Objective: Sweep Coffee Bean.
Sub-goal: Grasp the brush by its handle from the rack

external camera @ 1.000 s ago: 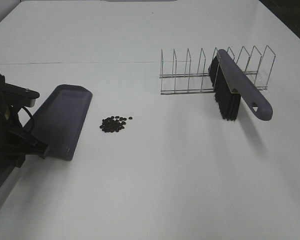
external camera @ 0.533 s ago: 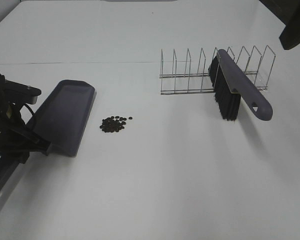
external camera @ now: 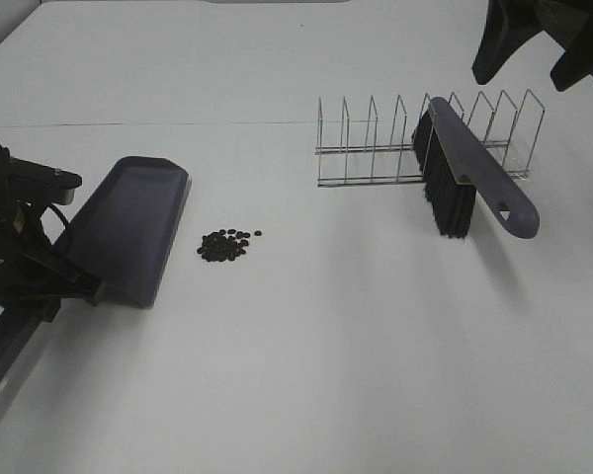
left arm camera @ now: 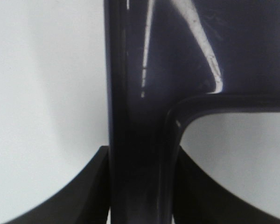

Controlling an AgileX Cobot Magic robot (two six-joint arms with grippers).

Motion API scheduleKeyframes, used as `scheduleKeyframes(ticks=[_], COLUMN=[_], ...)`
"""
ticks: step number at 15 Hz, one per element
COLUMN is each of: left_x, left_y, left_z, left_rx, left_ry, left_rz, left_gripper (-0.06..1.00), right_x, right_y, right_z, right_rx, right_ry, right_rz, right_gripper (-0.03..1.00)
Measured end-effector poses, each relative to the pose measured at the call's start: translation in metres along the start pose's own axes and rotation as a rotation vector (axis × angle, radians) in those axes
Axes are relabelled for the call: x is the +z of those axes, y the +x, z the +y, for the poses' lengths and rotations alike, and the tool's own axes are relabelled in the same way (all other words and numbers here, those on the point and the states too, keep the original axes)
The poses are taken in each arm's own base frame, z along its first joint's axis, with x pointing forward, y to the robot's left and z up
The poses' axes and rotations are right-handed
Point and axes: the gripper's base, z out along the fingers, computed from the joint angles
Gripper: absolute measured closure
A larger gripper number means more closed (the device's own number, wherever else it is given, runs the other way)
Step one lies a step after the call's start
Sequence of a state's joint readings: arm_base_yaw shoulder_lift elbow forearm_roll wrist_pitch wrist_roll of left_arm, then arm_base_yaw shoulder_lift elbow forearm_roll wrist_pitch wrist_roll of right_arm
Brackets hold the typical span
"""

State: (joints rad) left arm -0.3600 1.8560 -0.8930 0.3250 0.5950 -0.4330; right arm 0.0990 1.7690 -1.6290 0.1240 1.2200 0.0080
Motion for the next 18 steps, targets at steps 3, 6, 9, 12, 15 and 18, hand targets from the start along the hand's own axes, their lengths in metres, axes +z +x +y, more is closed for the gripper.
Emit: scheduleKeyframes(ticks=[3, 6, 9, 12, 15, 18], left_x=[0.000, 0.000, 0.000, 0.000, 0.000, 0.000], left_y=[0.000, 0.000, 0.001, 0.001, 0.002, 0.002], left_z=[0.000, 0.000, -0.001, -0.001, -0.001, -0.001], left_rx=[-0.002, -0.006, -0.013, -0.015, -0.025, -0.031], left_ry=[0.001, 0.004, 0.006, 0.007, 0.009, 0.012], left_rz=[0.000, 0.001, 0.007, 0.009, 0.022, 0.026], left_gripper=[0.61, 0.61, 0.61, 0.61, 0.61, 0.61], right_x=[0.028, 0.052, 0.086, 0.112, 0.137, 0.158], right_y=[-0.033, -0.052, -0.066, -0.073, -0.077, -0.078], right_z=[-0.004, -0.006, -0.010, -0.016, -0.023, -0.026], right_rx=[-0.010, -0.010, -0.007, -0.021, -0.045, -0.046], right_ry=[0.028, 0.030, 0.033, 0.071, 0.125, 0.126], right_rz=[0.000, 0.008, 0.038, 0.054, 0.041, 0.032], right_gripper=[0.24, 0.24, 0.24, 0.24, 0.24, 0.24])
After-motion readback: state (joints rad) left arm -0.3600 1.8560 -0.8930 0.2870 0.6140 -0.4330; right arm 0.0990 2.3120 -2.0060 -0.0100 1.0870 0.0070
